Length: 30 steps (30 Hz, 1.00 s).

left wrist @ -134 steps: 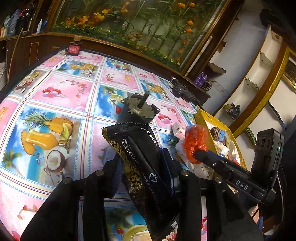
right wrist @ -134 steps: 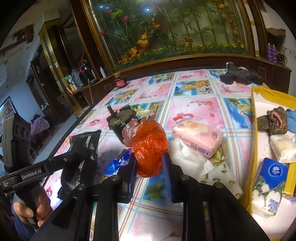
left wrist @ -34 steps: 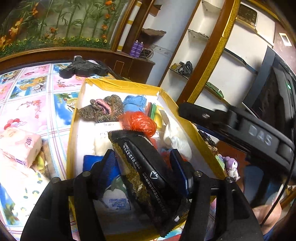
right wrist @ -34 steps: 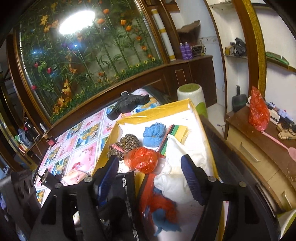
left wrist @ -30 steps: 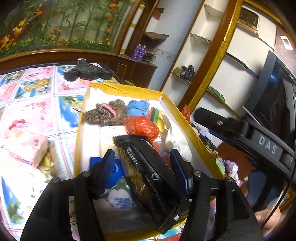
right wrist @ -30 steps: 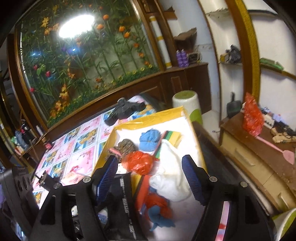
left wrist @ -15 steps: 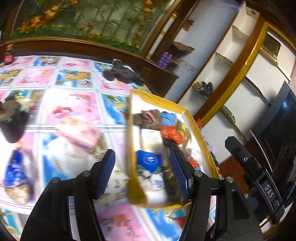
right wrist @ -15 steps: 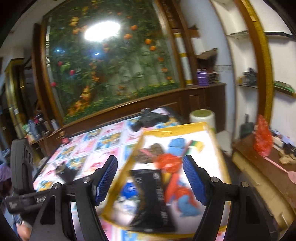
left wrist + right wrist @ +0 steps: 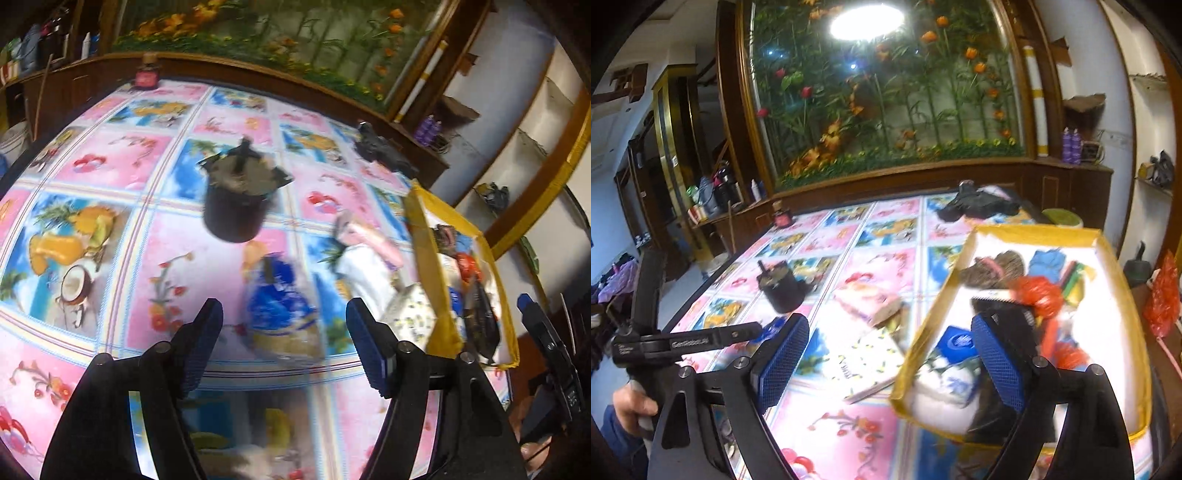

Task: Organize soft objects
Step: 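Grasp the blue Vinda roll bag with the left gripper while the right moves to the lemon-print pack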

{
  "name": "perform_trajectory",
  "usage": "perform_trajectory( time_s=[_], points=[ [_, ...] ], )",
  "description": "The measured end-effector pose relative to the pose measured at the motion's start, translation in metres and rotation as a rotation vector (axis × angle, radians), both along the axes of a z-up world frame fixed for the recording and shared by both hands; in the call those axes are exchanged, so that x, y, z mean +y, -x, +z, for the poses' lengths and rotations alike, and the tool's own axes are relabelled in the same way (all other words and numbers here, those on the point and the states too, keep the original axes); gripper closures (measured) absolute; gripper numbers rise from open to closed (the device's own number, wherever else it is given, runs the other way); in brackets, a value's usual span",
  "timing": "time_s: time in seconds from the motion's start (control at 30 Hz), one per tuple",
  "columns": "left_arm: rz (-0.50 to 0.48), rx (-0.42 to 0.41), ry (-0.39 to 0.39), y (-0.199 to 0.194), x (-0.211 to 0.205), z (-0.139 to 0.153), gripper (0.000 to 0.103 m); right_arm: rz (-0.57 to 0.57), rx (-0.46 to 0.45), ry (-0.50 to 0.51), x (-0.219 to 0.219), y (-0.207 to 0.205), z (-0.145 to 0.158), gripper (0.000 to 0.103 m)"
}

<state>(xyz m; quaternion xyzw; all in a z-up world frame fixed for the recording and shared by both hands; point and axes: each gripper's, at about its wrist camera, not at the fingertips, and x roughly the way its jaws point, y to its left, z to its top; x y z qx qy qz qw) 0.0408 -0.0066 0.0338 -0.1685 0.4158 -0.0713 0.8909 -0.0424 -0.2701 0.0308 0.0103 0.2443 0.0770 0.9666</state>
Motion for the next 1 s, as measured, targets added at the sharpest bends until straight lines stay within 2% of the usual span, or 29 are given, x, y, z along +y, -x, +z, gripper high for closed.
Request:
perform_trajectory(
  time_s=[0.17,0.33,0.4,0.43,0.57,0.7,0.77,0.9,1.0],
  points=[
    [-0.028,0.049,-0.031,-0.007,-0.008,-0.016,0.035,0.013,0.019,-0.004,0.001,-0.003,0.0,0.013],
    [-0.038,0.076,-0.143,-0.019,-0.019,-0.024,0.035,0.019,0.061,-0.057,-0.003,-0.005,-0.007,0.012],
    [-0.054,0.054,-0.197,-0.024,-0.023,-0.025,0.04,0.022,0.073,-0.071,-0.002,-0.008,-0.008,0.012],
    [-0.059,0.054,-0.216,-0.026,-0.024,-0.026,0.055,0.028,0.079,-0.072,0.0,-0.01,-0.009,0.012],
    [-0.047,0.022,-0.211,-0.023,-0.017,-0.023,0.055,0.054,0.126,-0.045,0.014,-0.02,-0.009,0.012],
    [-0.005,-0.03,-0.238,-0.016,-0.009,-0.014,0.055,0.08,0.194,-0.04,0.033,-0.034,-0.011,0.012],
    [-0.005,-0.029,-0.211,-0.015,-0.005,-0.013,0.055,0.1,0.21,-0.001,0.049,-0.04,-0.011,0.012],
    [-0.004,-0.019,-0.185,-0.015,-0.002,-0.013,0.055,0.108,0.24,0.151,0.073,-0.063,-0.012,0.012],
    [0.007,-0.026,-0.182,-0.013,0.0,-0.011,0.055,0.106,0.307,0.229,0.078,-0.091,-0.014,0.012]
  ],
)
